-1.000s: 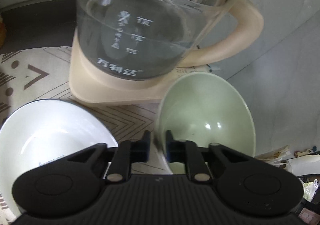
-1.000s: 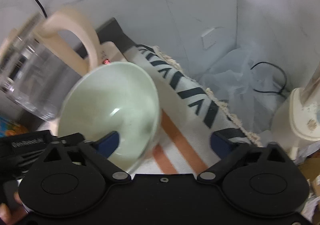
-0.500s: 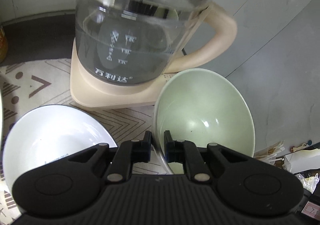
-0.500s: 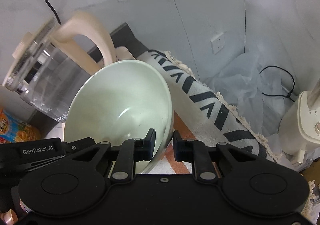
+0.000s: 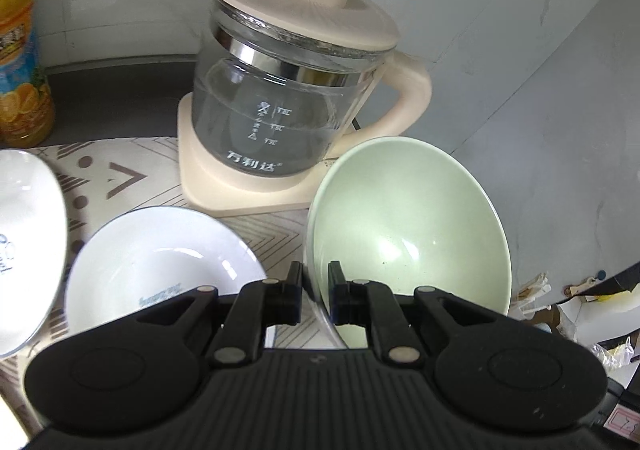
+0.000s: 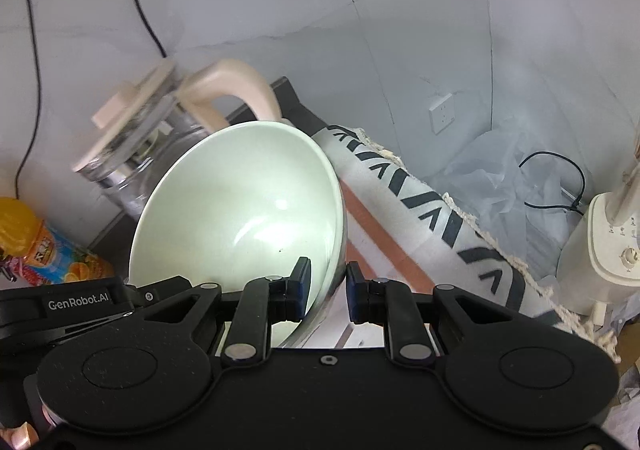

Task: Organize plates and bowls
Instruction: 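Lift the small green bowl and carry it toward the bowl stack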

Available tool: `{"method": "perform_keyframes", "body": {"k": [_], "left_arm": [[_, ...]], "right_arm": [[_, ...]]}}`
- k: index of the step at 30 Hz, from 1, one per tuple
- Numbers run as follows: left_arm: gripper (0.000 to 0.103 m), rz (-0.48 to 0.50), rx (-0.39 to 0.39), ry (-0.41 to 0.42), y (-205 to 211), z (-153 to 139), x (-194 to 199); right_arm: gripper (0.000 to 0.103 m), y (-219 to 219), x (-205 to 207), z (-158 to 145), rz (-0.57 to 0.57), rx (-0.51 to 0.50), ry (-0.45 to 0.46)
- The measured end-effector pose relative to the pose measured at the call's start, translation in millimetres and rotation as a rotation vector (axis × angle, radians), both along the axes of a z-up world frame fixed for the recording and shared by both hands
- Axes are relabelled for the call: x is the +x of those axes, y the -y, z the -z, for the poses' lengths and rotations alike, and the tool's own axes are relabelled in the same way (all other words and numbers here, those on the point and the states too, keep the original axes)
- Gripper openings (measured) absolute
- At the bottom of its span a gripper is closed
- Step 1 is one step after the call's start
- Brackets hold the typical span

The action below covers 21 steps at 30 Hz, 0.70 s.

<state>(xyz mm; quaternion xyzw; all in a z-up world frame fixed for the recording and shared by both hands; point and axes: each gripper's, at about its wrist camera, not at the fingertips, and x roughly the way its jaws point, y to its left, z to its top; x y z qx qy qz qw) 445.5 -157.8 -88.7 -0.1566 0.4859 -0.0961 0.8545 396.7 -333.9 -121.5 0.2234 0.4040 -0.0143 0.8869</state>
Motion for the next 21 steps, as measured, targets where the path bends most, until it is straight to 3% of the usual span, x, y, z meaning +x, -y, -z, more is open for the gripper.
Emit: {"method": "perform_keyframes", "body": {"k": [21], "left_arm": [[0.011,0.052,-0.001,0.029,-42,-35,-93]], "right_arm": [[0.019,-42,-96,-28,0.030,-0.011,0.035]]}}
